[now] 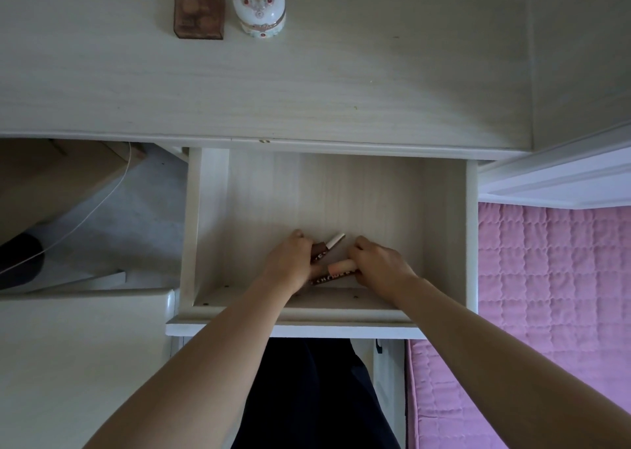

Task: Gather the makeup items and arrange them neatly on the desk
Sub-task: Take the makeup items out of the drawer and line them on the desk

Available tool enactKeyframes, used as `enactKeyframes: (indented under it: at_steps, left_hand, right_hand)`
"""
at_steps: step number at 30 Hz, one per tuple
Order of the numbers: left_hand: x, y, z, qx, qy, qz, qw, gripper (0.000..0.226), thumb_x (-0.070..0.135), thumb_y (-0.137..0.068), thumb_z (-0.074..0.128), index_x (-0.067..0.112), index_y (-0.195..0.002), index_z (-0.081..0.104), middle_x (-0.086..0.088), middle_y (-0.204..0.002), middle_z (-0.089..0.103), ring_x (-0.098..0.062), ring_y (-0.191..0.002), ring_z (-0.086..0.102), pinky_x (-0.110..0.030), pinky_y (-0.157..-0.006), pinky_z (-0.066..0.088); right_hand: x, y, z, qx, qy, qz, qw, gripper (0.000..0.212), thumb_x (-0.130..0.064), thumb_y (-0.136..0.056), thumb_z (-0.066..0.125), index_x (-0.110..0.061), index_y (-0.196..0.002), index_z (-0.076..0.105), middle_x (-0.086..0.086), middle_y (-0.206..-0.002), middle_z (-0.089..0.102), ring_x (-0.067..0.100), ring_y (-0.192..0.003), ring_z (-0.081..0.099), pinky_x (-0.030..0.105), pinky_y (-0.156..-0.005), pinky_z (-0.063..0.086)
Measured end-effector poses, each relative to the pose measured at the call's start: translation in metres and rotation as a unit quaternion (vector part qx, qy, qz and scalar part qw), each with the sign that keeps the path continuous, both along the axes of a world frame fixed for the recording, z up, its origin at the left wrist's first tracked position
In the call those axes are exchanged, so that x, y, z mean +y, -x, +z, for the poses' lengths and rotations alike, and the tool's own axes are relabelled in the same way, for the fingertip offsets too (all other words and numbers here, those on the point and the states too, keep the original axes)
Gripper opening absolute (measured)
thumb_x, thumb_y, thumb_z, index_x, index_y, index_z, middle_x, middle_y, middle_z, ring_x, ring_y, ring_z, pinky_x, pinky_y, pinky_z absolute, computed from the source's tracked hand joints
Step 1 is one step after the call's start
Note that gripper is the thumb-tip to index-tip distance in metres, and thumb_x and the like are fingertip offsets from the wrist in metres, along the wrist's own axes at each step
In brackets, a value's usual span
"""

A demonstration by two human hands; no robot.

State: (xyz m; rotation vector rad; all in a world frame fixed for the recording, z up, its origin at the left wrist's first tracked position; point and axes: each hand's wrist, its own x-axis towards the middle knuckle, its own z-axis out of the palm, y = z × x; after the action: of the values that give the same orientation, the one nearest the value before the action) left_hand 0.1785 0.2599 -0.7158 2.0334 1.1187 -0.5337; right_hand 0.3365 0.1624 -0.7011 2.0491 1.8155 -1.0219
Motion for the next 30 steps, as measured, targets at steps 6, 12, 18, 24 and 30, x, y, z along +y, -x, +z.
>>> enactKeyframes:
  at_steps: [6,12,18,24,30]
  left_hand:
    - [0.007,0.007,0.028,-0.071,0.002,0.130,0.989,0.023,0.023,-0.082,0.066,0.019,-0.083,0.044,0.002,-0.071,0.050,-0.027,-0.069,0.054,-0.030,-0.057,0.036]
    - [0.000,0.009,0.062,-0.123,0.001,0.230,0.965,0.019,0.019,-0.088,0.060,0.013,-0.075,0.047,-0.002,-0.061,0.053,-0.021,-0.056,0.050,-0.023,-0.052,0.038]
    - [-0.018,0.003,0.101,-0.176,0.094,0.333,0.922,0.014,0.012,-0.094,0.054,0.013,-0.080,0.054,-0.003,-0.073,0.065,-0.021,-0.058,0.053,-0.030,-0.059,0.042]
    - [-0.030,-0.009,0.151,-0.257,0.176,0.448,0.838,0.007,0.007,-0.097,0.049,0.008,-0.094,0.055,-0.005,-0.078,0.066,-0.014,-0.059,0.055,-0.022,-0.052,0.046]
    - [-0.012,-0.025,0.177,-0.278,0.163,0.452,0.832,0.006,0.005,-0.096,0.051,0.007,-0.092,0.056,-0.009,-0.083,0.065,-0.017,-0.061,0.060,-0.028,-0.051,0.047]
  right_hand:
    - [-0.003,-0.007,0.027,0.022,0.032,-0.084,0.996,0.024,-0.018,-0.084,0.055,-0.015,-0.106,0.046,0.006,-0.103,0.062,0.030,-0.093,0.061,0.034,-0.069,0.045]
    - [-0.012,-0.013,0.067,0.120,0.011,-0.258,0.959,0.023,-0.017,-0.085,0.054,-0.020,-0.108,0.052,0.003,-0.089,0.063,0.023,-0.074,0.061,0.034,-0.065,0.050]
    - [-0.015,-0.005,0.107,0.204,0.010,-0.416,0.886,0.012,-0.013,-0.085,0.056,-0.015,-0.097,0.056,0.005,-0.083,0.060,0.018,-0.070,0.055,0.025,-0.056,0.041]
    - [-0.012,0.000,0.148,0.308,-0.017,-0.512,0.801,0.015,-0.006,-0.090,0.051,-0.009,-0.104,0.057,0.007,-0.085,0.066,0.016,-0.067,0.056,0.025,-0.055,0.046]
    - [0.010,-0.003,0.181,0.378,-0.070,-0.550,0.741,0.009,-0.011,-0.096,0.051,-0.006,-0.101,0.056,0.009,-0.083,0.062,0.015,-0.062,0.059,0.026,-0.058,0.054]
